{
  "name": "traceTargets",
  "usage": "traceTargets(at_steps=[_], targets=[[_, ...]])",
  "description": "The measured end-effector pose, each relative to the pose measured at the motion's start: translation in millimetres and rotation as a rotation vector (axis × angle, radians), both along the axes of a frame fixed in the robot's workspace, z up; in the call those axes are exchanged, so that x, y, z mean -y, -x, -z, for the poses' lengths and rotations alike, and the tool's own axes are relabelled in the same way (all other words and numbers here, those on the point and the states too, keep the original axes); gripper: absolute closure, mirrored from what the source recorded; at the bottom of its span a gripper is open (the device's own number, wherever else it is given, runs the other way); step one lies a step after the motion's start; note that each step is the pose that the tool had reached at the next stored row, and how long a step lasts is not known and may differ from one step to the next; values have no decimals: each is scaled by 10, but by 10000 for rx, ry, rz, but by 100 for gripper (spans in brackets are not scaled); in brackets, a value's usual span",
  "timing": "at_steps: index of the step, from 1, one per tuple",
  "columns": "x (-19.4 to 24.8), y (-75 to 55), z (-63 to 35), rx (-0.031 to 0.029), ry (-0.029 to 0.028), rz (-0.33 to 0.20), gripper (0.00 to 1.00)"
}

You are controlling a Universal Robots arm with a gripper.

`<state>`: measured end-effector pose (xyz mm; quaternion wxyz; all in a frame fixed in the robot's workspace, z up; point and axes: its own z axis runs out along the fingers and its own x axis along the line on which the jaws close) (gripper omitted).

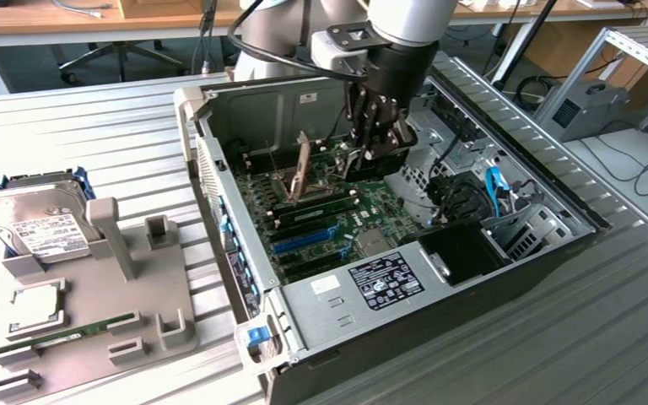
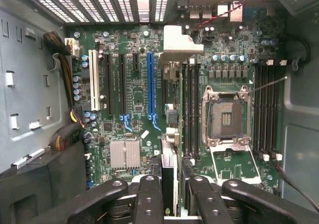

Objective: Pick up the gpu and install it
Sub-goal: 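Insert the gpu into the slot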

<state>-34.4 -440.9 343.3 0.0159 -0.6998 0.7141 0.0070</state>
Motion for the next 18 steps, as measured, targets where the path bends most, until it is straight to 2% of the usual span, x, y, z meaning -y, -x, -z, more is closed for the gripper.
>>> traceTargets(at_steps=[18], targets=[[75, 0, 18, 0, 1, 0, 74]])
